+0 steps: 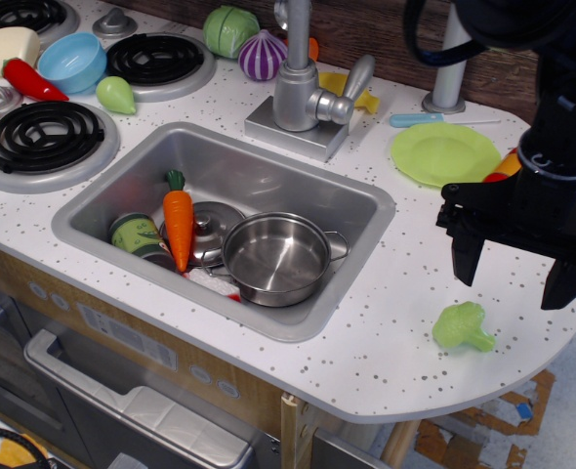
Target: Put broccoli in pot or pan
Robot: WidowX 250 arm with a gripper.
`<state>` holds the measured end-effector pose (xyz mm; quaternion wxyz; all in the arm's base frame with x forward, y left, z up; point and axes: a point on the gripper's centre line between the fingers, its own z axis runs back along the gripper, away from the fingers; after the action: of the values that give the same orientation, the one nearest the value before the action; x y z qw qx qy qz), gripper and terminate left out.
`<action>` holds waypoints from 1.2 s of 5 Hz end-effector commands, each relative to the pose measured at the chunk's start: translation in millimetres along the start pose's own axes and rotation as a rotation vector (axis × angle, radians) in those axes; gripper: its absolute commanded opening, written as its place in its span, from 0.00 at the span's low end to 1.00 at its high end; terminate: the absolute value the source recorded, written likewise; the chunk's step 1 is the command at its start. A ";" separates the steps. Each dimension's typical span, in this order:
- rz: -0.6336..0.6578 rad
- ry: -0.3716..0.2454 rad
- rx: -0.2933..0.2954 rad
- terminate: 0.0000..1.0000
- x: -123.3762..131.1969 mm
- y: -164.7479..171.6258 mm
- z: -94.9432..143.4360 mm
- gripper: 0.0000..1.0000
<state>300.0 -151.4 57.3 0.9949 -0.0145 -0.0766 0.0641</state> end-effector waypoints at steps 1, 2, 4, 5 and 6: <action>0.043 -0.060 0.013 0.00 -0.7 8.1 -4.9 1.00; 0.049 -0.080 -0.016 0.00 -2.0 13.9 -12.9 1.00; 0.073 -0.107 -0.077 0.00 -2.2 24.3 -36.1 1.00; 0.108 -0.111 -0.073 0.00 -2.8 21.8 -38.0 0.00; 0.120 -0.118 -0.071 0.00 -3.7 20.4 -38.9 0.00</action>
<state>297.5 -130.5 12.2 0.9836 -0.0472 -0.1279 0.1177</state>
